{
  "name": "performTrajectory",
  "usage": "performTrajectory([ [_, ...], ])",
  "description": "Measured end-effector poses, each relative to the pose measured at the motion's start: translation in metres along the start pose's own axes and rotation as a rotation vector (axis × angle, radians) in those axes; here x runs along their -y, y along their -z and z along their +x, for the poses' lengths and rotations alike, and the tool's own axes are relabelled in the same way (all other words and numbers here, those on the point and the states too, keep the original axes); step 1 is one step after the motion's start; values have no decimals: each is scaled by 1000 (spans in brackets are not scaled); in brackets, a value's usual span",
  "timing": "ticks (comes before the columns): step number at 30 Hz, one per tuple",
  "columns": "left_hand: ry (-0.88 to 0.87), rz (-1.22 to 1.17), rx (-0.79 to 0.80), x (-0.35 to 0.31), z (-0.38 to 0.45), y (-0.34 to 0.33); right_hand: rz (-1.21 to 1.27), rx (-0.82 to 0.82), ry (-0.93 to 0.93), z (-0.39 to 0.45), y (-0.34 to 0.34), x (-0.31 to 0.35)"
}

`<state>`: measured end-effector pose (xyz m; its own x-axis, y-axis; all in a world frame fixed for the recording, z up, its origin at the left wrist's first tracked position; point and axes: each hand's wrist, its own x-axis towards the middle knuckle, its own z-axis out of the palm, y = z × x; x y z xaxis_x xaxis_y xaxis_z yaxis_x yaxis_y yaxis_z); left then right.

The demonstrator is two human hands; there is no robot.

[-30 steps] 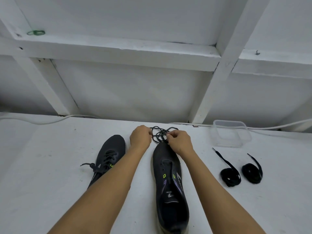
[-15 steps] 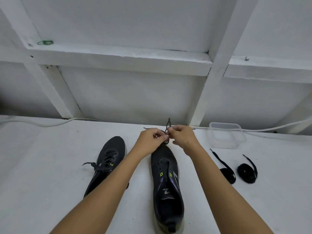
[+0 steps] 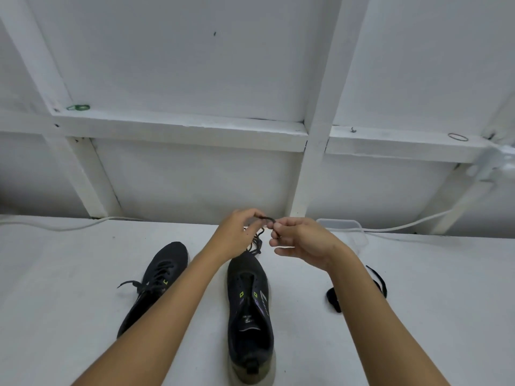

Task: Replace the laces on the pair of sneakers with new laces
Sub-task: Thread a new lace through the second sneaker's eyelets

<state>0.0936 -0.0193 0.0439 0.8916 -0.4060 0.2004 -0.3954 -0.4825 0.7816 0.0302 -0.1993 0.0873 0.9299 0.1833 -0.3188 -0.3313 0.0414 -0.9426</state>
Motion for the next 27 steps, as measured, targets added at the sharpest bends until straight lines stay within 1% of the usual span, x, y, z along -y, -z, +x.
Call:
performTrajectory([
  [3,45,-61,-29,-6,-4,5,36,0,11,-4,8,-2],
  [5,77,-106,-28,-7,-9,11,14,-50,36,-4,10,-4],
  [6,96,-107,-26,-5,-12,15,-85,-114,60,-3,11,-6],
  [9,137,-48,-6,5,-21,33,-487,-377,157,5,21,-15],
  [11,157,22,-11,14,-26,46,-594,-502,191,8,32,-18],
  [12,161,56,-18,17,-28,52,-640,-524,197,8,36,-19],
  [14,162,91,-23,19,-30,56,-713,-463,171,10,35,-19],
  [16,142,84,-23,13,-27,53,-675,-338,142,14,21,-18],
  [18,110,74,-22,4,-23,45,-619,-275,194,18,2,-16],
  [23,67,95,-10,-5,-14,32,-562,-302,407,19,-21,-12],
  [25,69,98,-16,-4,-12,30,-614,-306,444,20,-24,-13],
  [27,72,93,-8,-3,-12,27,-717,-318,443,24,-24,-14],
])
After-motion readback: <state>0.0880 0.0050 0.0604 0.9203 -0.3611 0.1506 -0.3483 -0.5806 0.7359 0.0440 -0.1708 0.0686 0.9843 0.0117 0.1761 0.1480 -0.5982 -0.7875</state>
